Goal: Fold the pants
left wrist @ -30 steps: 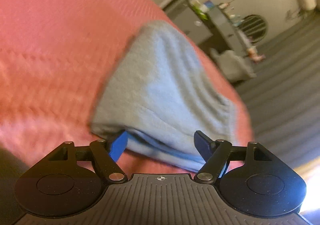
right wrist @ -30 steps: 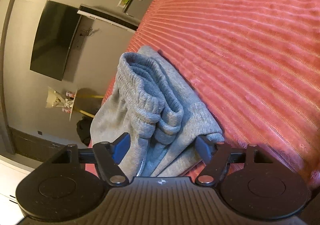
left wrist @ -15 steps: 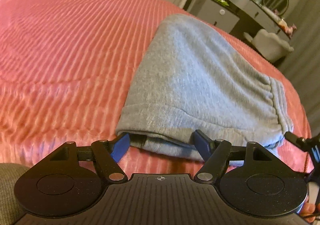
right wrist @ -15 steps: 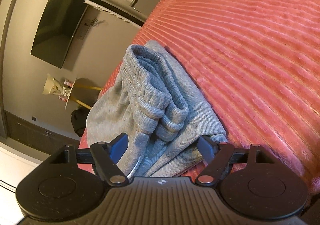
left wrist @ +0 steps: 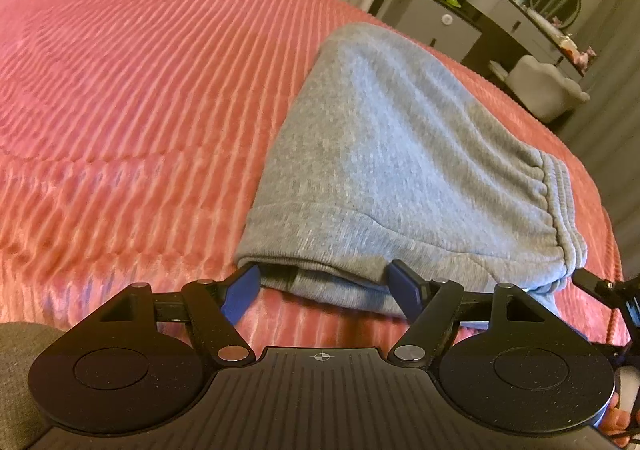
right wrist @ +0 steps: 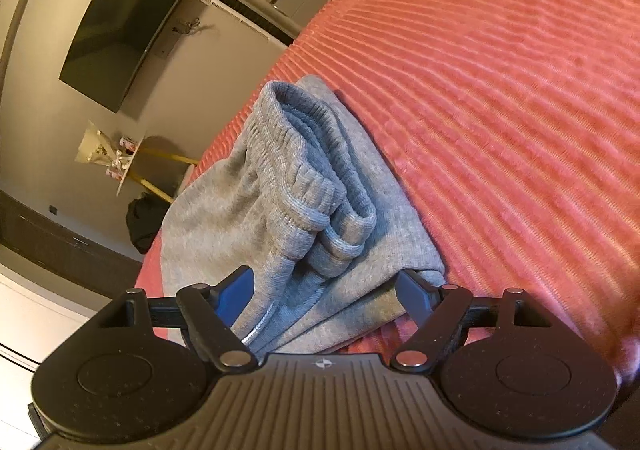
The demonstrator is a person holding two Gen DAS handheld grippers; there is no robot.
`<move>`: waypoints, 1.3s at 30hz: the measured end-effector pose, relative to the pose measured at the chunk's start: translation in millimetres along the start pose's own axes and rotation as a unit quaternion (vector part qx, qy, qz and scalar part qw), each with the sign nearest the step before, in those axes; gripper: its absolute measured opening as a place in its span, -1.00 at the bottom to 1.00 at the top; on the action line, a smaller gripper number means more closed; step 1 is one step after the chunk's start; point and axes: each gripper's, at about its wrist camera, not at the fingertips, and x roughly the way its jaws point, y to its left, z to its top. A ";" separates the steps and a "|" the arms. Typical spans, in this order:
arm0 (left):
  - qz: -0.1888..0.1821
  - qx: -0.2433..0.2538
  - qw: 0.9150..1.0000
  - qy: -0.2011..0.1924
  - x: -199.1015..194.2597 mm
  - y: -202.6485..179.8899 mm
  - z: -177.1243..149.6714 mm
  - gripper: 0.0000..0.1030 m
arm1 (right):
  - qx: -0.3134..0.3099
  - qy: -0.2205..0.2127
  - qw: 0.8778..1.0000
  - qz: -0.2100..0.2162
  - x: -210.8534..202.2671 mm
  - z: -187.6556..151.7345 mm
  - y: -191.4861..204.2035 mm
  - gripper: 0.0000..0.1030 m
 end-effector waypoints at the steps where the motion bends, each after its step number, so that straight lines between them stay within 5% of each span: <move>1: -0.005 -0.004 1.000 -0.002 -2.8 1.8 0.7 0.51 | 0.004 0.000 1.000 -0.004 -1.0 0.9 -0.7 0.54; 8: -0.012 -0.098 0.994 -0.051 -26.8 39.8 13.1 0.52 | 0.022 -0.031 0.999 -0.012 -14.3 19.0 -7.7 0.79; 11: -0.020 -0.107 0.993 -0.037 -17.5 48.9 24.1 0.52 | 0.037 -0.015 0.999 0.009 -6.5 32.8 -16.4 0.84; 18: -0.043 0.003 0.999 0.014 21.8 27.5 56.0 0.49 | -0.030 0.065 0.997 0.026 52.2 75.8 -15.5 0.90; 24: -0.069 0.068 0.994 0.048 63.0 9.8 82.1 0.54 | -0.079 0.106 0.988 0.079 90.4 90.4 -11.3 0.93; 28: -0.106 0.079 0.988 0.081 90.9 9.3 97.0 0.62 | -0.117 0.118 0.982 0.089 104.1 95.5 -4.5 0.93; 32: -0.133 0.070 0.984 0.100 109.9 9.9 111.7 0.67 | -0.087 0.119 0.984 0.105 114.4 108.1 -5.4 0.92; 37: -0.142 0.072 0.983 0.090 117.2 6.0 118.5 0.57 | -0.108 0.106 0.982 0.111 123.5 112.7 -4.7 0.37; 39: -0.145 0.097 0.982 0.075 114.7 0.3 114.4 0.47 | -0.101 0.110 0.982 0.118 124.5 112.4 -6.7 0.38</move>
